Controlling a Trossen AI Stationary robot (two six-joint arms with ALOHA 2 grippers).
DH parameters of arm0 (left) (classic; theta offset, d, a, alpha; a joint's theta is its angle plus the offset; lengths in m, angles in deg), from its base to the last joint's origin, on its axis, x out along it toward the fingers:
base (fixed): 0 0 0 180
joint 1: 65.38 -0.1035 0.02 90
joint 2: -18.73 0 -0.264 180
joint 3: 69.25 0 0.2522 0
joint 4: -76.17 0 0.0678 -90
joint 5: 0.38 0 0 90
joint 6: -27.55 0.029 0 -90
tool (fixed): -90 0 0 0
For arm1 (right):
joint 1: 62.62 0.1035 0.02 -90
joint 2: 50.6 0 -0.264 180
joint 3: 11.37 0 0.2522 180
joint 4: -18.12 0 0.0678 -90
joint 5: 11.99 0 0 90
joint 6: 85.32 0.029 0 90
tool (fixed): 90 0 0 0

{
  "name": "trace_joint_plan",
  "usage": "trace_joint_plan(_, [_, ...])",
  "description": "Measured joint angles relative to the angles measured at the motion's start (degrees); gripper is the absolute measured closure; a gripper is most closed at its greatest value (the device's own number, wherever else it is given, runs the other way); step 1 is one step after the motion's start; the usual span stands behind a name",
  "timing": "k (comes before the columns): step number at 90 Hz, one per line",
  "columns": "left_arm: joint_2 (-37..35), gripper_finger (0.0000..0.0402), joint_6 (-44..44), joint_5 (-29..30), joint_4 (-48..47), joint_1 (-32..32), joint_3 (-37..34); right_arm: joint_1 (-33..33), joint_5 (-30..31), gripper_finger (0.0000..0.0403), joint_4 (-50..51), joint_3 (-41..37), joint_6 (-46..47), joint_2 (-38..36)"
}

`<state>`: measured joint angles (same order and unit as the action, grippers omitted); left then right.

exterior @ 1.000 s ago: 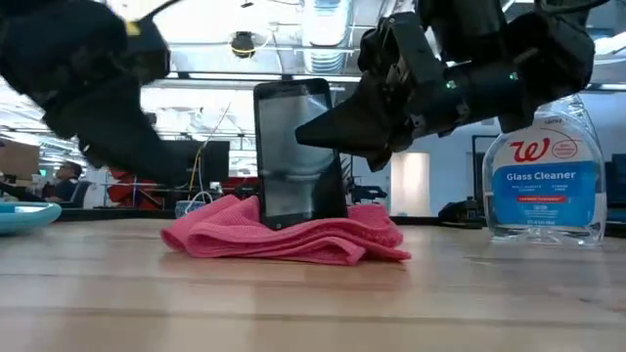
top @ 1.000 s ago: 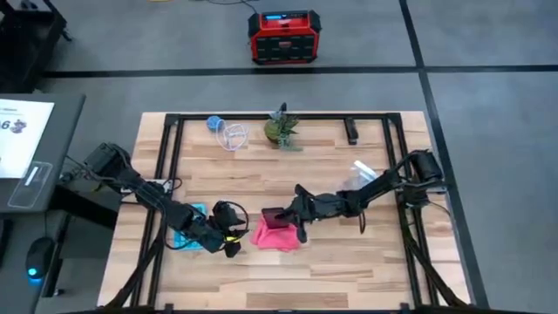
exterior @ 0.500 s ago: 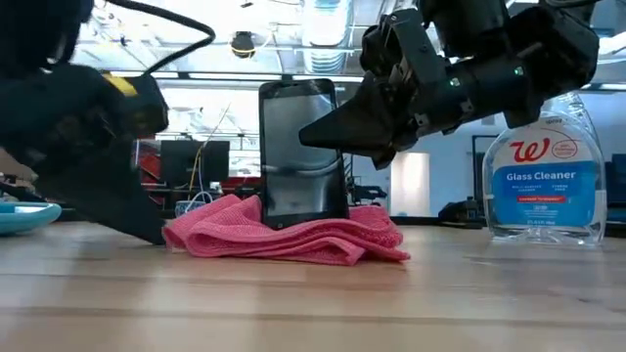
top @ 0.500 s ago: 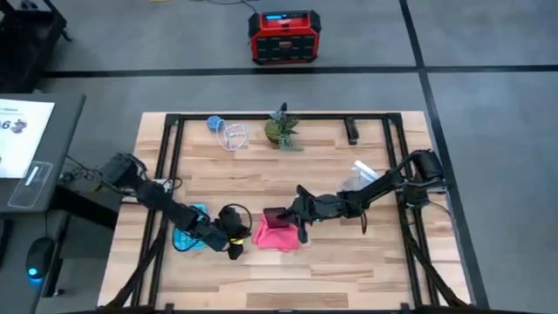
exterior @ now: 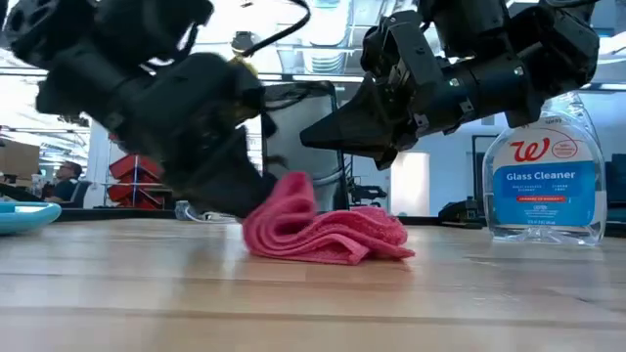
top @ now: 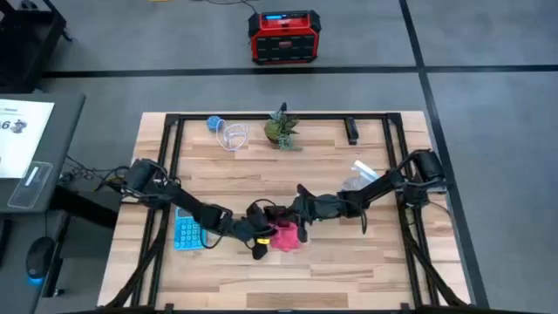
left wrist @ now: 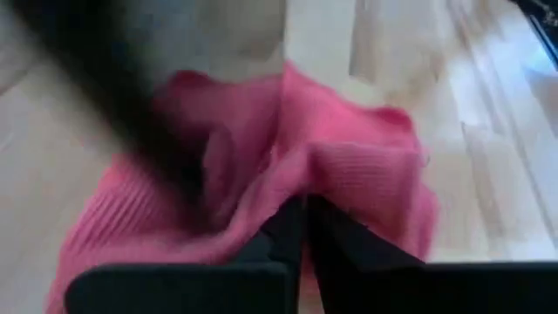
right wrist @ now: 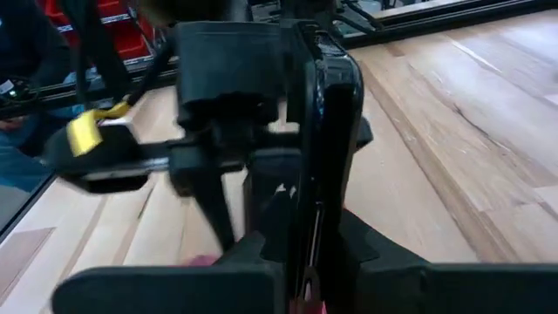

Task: Apply microfiber cloth
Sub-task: Wipe the front of the cellphone with a microfiber cloth

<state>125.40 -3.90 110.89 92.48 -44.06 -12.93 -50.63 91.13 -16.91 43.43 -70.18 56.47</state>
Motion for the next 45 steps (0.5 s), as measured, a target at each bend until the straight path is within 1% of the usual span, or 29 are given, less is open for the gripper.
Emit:
trace_joint_plan(7, [-0.30,0.0401,0.14,2.00,0.07,0.02,0.46,-0.04,0.46,0.0387,0.09,0.00,0.54,0.00])
trace_joint_plan(17, [-1.01,0.0401,-0.33,7.57,0.47,0.47,0.58,-0.04,0.70,0.0387,0.16,0.04,0.50,0.00])
trace_joint_plan(25, [-1.01,0.0401,-0.31,10.18,-0.25,1.14,0.58,-0.04,0.77,0.0387,0.17,0.04,0.50,0.00])
trace_joint_plan(36, [-2.37,0.0401,-1.40,9.98,-2.95,2.48,0.58,-0.07,0.77,0.0387,0.25,0.04,0.50,0.00])
trace_joint_plan(45, [-5.32,0.0401,-4.21,7.98,-9.91,4.53,0.60,-0.07,0.74,0.0387,0.26,0.04,0.48,0.00])
